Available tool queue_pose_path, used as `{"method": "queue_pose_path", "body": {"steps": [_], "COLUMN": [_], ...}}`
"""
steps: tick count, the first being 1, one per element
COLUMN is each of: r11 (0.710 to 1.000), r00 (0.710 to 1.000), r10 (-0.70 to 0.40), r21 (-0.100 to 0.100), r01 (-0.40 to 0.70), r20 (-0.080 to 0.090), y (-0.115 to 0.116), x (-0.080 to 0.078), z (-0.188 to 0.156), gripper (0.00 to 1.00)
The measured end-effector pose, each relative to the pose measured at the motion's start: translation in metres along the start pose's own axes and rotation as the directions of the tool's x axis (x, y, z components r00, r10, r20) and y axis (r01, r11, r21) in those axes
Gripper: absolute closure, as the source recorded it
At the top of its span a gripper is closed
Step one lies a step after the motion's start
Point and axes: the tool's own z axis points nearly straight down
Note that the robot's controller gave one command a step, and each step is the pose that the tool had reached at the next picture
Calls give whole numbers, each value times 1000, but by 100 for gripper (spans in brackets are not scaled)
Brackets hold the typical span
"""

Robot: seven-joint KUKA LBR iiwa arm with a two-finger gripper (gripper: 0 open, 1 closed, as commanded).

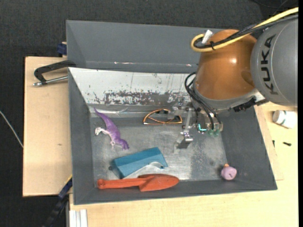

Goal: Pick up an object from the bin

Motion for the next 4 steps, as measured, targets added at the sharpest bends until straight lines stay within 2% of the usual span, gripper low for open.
{"method": "queue_pose_path", "body": {"steps": [1,2,3,4], "r11": [1000,998,987,980], "r00": [1000,998,987,980], "r10": [1,-64,-161,-197], "r21": [-1,0,0,1], "r01": [-1,64,161,197], "r20": [9,13,12,8], "y": [0,44,95,65], "x": [-2,6,15,14], "z": [-4,71,66,70], "gripper": [0,0,0,0]}}
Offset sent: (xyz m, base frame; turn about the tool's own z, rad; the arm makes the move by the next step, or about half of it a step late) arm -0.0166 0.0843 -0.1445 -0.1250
